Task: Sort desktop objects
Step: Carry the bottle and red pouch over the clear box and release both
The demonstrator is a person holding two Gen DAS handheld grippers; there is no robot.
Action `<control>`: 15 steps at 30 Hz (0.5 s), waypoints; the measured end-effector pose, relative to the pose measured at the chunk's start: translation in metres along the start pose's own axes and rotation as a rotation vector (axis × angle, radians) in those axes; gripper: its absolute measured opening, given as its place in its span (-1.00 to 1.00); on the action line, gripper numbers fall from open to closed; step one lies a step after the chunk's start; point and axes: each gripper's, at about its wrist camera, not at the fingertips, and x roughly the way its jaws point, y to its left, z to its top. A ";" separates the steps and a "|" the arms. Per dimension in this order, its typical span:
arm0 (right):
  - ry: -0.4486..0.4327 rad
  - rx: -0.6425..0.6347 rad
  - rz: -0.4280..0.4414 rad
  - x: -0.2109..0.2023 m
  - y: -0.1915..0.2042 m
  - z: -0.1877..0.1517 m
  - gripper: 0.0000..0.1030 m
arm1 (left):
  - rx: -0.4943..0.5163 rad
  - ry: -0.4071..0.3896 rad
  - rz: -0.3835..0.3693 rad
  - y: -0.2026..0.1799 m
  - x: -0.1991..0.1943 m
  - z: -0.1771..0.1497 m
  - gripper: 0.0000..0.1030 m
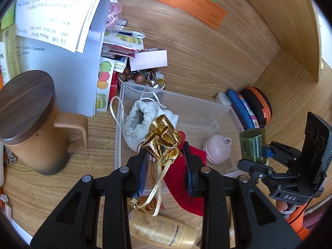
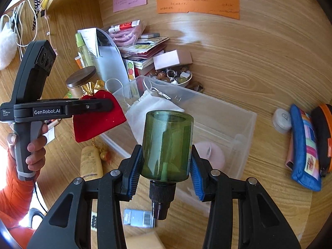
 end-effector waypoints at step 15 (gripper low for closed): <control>0.105 -0.029 0.036 0.055 -0.008 0.027 -0.25 | -0.025 0.030 0.052 0.005 0.023 0.009 -0.41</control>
